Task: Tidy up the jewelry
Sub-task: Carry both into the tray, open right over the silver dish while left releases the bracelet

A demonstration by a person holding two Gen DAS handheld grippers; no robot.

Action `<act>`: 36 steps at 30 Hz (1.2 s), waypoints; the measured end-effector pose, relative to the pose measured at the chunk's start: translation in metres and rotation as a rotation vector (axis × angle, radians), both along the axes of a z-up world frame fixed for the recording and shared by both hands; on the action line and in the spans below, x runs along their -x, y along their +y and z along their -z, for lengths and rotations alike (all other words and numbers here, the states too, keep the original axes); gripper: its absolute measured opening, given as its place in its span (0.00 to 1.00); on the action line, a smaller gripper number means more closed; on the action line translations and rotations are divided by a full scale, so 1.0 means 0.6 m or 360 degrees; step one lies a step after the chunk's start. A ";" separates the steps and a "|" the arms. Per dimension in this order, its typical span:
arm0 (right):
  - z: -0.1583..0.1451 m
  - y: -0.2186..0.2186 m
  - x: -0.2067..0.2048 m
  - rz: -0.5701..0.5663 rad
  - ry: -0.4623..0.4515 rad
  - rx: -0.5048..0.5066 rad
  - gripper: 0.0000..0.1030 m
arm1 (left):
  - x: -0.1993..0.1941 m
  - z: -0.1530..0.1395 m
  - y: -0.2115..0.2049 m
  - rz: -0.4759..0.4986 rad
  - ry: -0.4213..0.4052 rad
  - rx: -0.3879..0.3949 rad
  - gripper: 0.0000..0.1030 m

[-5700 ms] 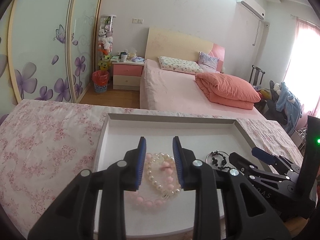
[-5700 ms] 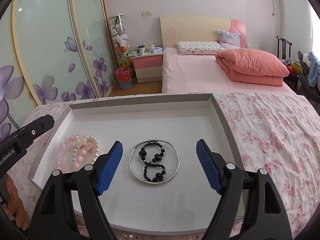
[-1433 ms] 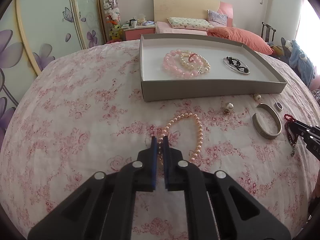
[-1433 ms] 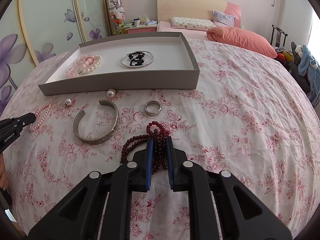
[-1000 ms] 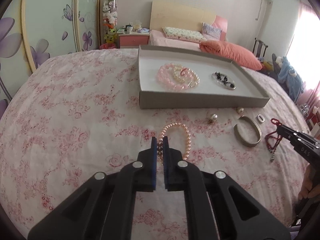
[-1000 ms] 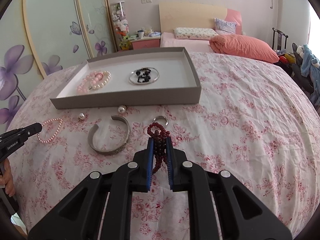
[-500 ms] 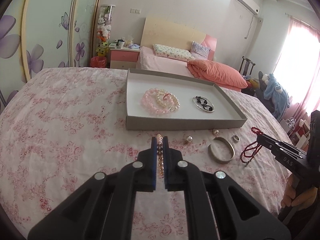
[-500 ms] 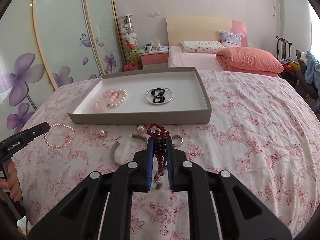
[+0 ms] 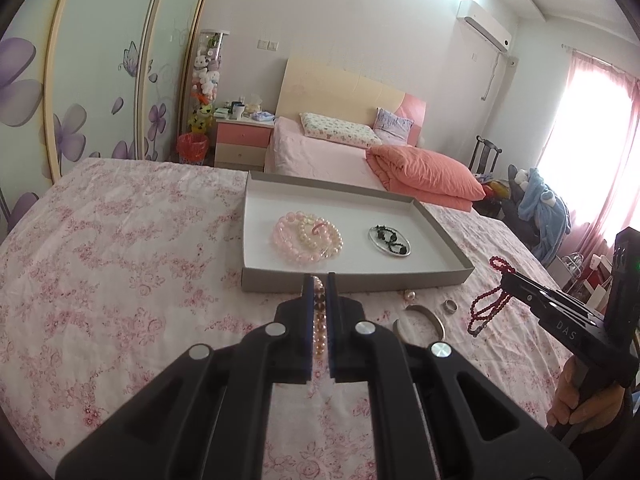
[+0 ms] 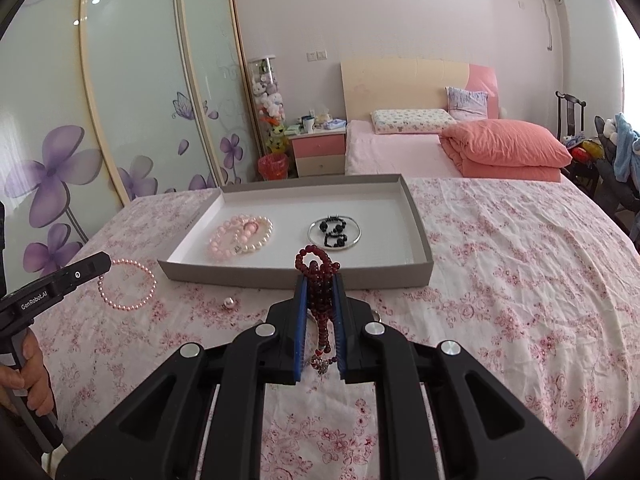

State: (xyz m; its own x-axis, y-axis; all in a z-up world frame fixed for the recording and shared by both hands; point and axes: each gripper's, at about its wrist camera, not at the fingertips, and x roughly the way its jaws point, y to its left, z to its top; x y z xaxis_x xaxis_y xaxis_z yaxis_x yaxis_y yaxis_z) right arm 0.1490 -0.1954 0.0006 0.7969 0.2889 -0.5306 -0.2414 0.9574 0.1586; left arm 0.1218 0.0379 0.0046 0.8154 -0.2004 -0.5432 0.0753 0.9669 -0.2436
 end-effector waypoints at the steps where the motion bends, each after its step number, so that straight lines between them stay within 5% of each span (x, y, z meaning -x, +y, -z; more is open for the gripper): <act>1: -0.004 0.000 0.000 0.0001 -0.0017 -0.0004 0.13 | 0.001 -0.002 0.000 -0.0001 -0.0009 -0.0001 0.06; 17: -0.070 0.017 0.005 -0.0014 -0.0324 -0.0021 0.13 | 0.001 -0.064 -0.031 -0.0049 -0.0217 -0.0107 0.06; 36: -0.076 0.040 -0.064 0.0007 -0.0405 0.0004 0.13 | -0.079 -0.057 -0.066 -0.0101 -0.0193 -0.0240 0.06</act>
State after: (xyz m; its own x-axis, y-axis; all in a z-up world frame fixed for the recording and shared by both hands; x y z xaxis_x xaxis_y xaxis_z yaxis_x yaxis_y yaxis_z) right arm 0.1876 -0.1713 0.0463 0.9062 0.2840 -0.3134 -0.2689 0.9588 0.0912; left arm 0.1690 -0.0017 0.0386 0.8849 -0.0705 -0.4603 0.0332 0.9955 -0.0886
